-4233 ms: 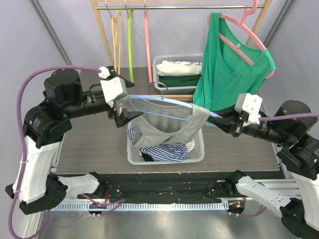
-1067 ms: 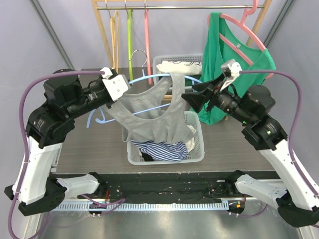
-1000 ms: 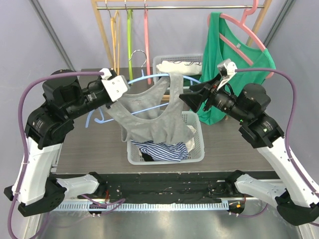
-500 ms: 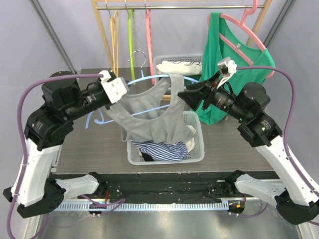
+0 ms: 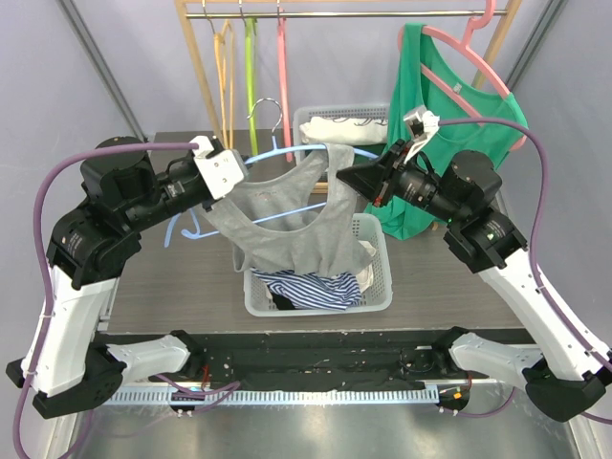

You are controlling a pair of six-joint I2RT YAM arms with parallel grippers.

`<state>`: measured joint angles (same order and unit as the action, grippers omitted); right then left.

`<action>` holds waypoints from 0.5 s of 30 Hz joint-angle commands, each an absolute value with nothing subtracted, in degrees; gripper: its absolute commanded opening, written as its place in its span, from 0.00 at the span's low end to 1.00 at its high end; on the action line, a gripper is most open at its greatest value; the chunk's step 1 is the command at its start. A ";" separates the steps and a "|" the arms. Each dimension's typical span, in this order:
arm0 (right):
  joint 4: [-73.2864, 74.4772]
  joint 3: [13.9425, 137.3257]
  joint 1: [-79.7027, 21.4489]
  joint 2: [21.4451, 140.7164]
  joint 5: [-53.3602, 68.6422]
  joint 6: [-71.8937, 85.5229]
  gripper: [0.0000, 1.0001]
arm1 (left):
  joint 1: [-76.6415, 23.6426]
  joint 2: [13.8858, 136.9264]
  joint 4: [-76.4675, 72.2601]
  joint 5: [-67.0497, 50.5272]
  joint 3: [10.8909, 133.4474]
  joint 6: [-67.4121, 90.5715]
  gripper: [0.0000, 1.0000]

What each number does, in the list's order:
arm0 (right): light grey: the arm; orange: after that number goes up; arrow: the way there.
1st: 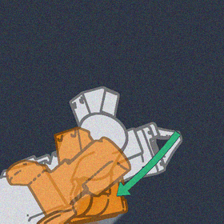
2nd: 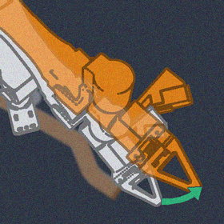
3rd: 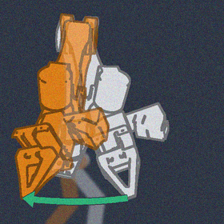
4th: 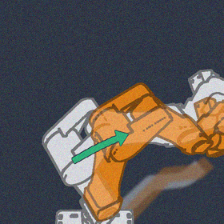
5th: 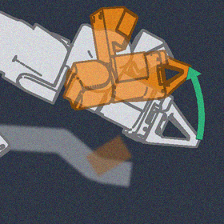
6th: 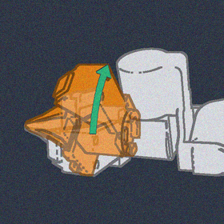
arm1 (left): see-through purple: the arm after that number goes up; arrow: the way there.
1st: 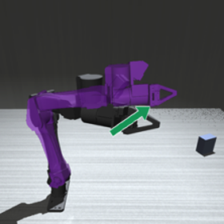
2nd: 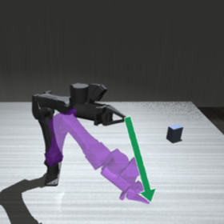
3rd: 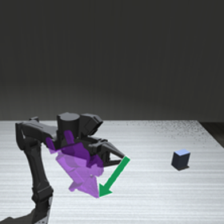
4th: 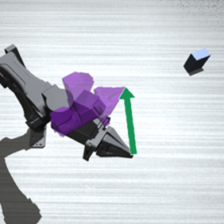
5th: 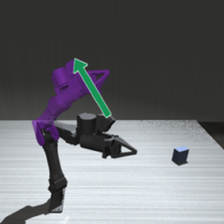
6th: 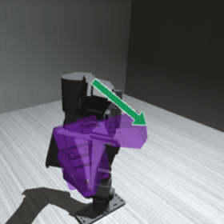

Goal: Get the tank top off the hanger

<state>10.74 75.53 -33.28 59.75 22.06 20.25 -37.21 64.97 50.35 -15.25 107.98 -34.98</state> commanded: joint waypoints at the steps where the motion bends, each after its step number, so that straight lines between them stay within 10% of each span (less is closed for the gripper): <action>1: 9.22 78.74 -33.66 58.36 22.15 20.22 0.01 | -37.27 63.64 44.74 -15.65 108.20 -35.42 0.08; 15: 16.96 78.84 -33.49 51.94 0.54 16.17 0.01 | -37.18 58.36 45.79 -12.04 101.25 -40.70 0.08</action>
